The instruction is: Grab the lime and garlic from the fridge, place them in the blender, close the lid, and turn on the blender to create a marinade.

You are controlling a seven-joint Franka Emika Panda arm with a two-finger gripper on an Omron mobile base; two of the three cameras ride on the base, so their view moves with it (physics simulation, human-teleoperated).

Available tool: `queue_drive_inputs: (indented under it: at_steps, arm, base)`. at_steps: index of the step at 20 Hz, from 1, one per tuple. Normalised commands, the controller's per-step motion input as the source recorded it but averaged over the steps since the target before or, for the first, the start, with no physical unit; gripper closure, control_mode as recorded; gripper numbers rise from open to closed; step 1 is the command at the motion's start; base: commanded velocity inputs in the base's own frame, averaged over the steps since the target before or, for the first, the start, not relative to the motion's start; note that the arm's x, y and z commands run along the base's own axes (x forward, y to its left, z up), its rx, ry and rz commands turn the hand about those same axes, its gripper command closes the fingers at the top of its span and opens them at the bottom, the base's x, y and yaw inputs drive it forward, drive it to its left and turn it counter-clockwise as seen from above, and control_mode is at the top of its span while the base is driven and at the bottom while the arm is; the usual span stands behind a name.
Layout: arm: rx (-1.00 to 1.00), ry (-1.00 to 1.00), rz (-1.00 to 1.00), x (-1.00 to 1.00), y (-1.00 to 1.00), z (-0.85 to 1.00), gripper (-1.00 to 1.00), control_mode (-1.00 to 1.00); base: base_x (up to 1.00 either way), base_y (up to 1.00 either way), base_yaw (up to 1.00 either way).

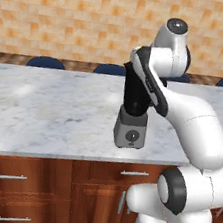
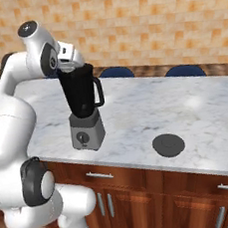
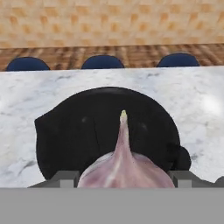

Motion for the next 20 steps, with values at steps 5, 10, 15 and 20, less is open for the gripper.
queue_drive_inputs:
  at_steps: [5, 10, 15, 20]
  arm:
    - [0.0, 0.34, 0.02, 0.78, 0.0, -0.86, 1.0, -1.0]
    - [0.0, 0.25, 0.02, 0.52, 0.0, -0.67, 1.0, -1.0]
    - [0.0, 0.14, 0.05, 0.06, 0.0, -0.68, -1.0, -1.0]
    - [0.0, 0.0, 0.05, 0.0, 0.0, -0.53, -1.0, -1.0]
  base:
    - [0.0, 0.0, 0.0]
    - [0.0, 0.0, 0.0]
    - [0.0, 0.0, 0.0]
    - [0.0, 0.0, 0.0]
